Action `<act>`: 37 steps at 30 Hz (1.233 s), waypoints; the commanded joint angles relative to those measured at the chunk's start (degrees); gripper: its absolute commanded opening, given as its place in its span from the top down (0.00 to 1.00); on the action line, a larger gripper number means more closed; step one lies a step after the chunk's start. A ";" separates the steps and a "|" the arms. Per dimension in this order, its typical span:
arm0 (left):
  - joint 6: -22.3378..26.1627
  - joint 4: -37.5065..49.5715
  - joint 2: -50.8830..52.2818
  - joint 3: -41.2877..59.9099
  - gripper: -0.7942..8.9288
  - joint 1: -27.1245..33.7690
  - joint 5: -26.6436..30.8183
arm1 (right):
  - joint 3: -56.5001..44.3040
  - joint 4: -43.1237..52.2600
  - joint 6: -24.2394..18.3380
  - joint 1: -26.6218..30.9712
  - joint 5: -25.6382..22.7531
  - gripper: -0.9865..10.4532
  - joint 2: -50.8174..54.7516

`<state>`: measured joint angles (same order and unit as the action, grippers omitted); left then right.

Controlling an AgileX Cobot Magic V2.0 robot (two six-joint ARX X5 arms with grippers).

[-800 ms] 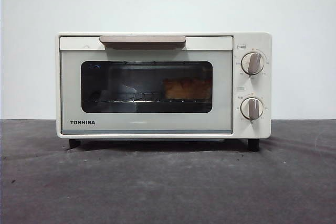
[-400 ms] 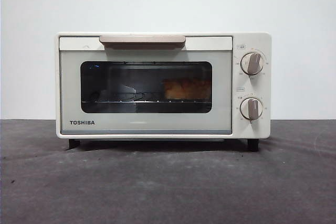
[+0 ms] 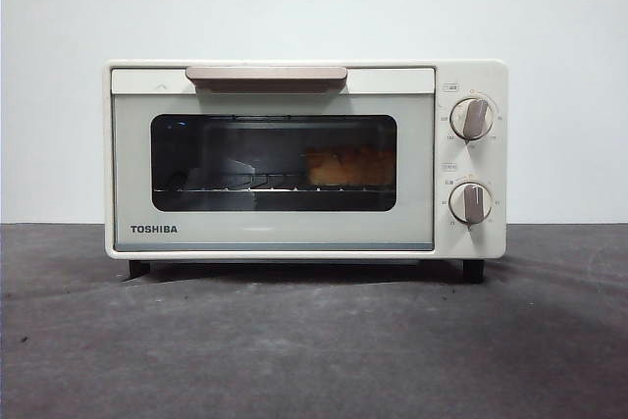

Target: The left arm flap open the oven, the right arm pick bread and place it into oven, the left arm flap close the oven

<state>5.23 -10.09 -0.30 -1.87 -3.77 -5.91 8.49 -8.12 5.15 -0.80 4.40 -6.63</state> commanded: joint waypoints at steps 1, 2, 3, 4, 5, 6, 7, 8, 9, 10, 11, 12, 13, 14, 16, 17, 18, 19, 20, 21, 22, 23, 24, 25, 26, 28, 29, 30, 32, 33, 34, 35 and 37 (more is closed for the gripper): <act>0.52 -0.35 0.11 1.18 0.90 0.07 0.07 | -2.38 1.27 -2.38 0.37 0.02 0.91 2.12; 0.52 -0.35 0.11 1.18 0.90 0.07 0.07 | -3.17 1.25 -2.97 0.42 0.02 0.91 2.75; 0.52 -0.35 0.11 1.18 0.90 0.07 0.07 | -3.91 1.20 -3.41 0.42 0.00 0.91 3.30; 0.52 -0.35 0.11 1.18 0.90 0.07 0.07 | -4.68 1.25 -3.91 0.42 0.02 0.91 3.85; 0.52 -0.35 0.11 1.18 0.90 0.07 0.07 | -5.40 1.25 -4.20 0.42 -0.11 0.91 4.35; 0.52 -0.35 0.11 1.18 0.90 0.07 0.07 | -5.97 1.22 -4.35 0.42 -0.35 0.91 4.74; 0.52 -0.35 0.11 1.18 0.90 0.07 0.09 | -6.67 1.25 -4.37 0.46 -0.63 0.91 5.18; 0.52 -0.35 0.11 1.18 0.90 0.07 0.07 | -7.39 1.25 -4.35 0.46 -1.14 0.91 5.68; 0.52 -0.35 0.11 1.18 0.90 0.07 0.09 | -7.93 1.11 -4.33 0.46 -1.40 0.91 6.12; 0.52 -0.35 0.11 1.18 0.90 0.07 0.07 | -7.96 -0.55 -4.48 0.50 -1.66 0.91 6.45; 0.52 -0.35 0.11 1.18 0.90 0.07 0.07 | -7.96 -1.81 -4.55 0.57 -1.97 0.91 6.43; 0.52 -0.35 0.11 1.18 0.90 0.07 0.09 | -7.96 -2.21 -4.63 0.57 -2.32 0.91 6.43; 0.52 -0.33 0.11 1.18 0.90 0.07 0.07 | -7.96 -2.14 -5.09 0.59 -3.02 0.91 6.43; 0.52 -0.33 0.11 1.18 0.90 0.07 0.07 | -7.96 -2.16 -5.51 0.59 -3.02 0.91 6.43; 0.52 -0.35 0.11 1.18 0.90 0.07 0.09 | -7.96 -2.16 -5.62 0.61 -2.99 0.91 6.43; 0.52 -0.35 0.11 1.18 0.90 0.07 0.09 | -7.96 -2.08 -5.55 0.61 -2.95 0.91 6.43; 0.52 -0.35 0.11 1.18 0.90 0.07 0.07 | -7.96 -1.99 -5.57 0.61 -2.95 0.91 6.43; 0.52 -0.35 0.11 1.18 0.90 0.07 0.07 | -7.96 -1.79 -5.60 0.61 -2.93 0.91 6.43; 0.52 -0.35 0.11 1.18 0.90 0.07 0.07 | -7.96 -1.49 -5.60 0.61 -2.93 0.91 6.43; 0.52 -0.35 0.11 1.18 0.90 0.07 0.07 | -7.96 -1.20 -5.60 0.61 -2.93 0.91 6.43; 0.52 -0.35 0.11 1.18 0.90 0.07 0.07 | -7.96 -0.83 -5.60 0.61 -2.95 0.91 6.43; 0.52 -0.35 0.11 1.18 0.90 0.07 0.07 | -7.96 -0.66 -5.60 0.61 -2.95 0.91 6.43; 0.52 -0.35 0.11 1.18 0.90 0.07 0.09 | -7.96 -0.68 -5.60 0.61 -2.95 0.91 6.43; 0.52 -0.35 0.11 1.18 0.90 0.07 0.07 | -7.96 -0.68 -5.60 0.61 -2.95 0.91 6.43; 0.52 -0.35 0.11 1.18 0.90 0.07 0.07 | -7.96 -0.68 -5.60 0.61 -2.93 0.91 6.43; 0.52 -0.35 0.11 1.18 0.90 0.07 0.09 | -7.96 -0.68 -5.60 0.61 -2.95 0.91 6.43; 0.52 -0.35 0.11 1.18 0.90 0.07 0.07 | -7.96 -0.68 -5.60 0.61 -2.95 0.91 6.43; 0.52 -0.35 0.11 1.18 0.90 0.07 0.09 | -7.96 -0.66 -5.60 0.61 -2.95 0.91 6.43; 0.52 -0.35 0.11 1.18 0.90 0.07 0.07 | -7.96 -0.68 -5.60 0.61 -2.95 0.91 6.43; 0.52 -0.35 0.11 1.18 0.90 0.07 0.07 | -7.96 -0.68 -5.60 0.61 -2.95 0.91 6.43; 0.52 -0.35 0.11 1.18 0.90 0.07 0.07 | -7.96 -0.68 -5.60 0.61 -2.95 0.91 6.43; 0.52 -0.35 0.11 1.18 0.90 0.07 0.07 | -7.96 -0.68 -5.60 0.61 -2.95 0.91 6.43; 0.52 -0.35 0.11 1.18 0.90 0.07 0.07 | -7.96 -0.68 -5.60 0.61 -2.95 0.91 6.43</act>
<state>5.23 -10.09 -0.30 -1.87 -3.77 -5.91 0.93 -9.54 -0.03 -0.32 1.67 -0.36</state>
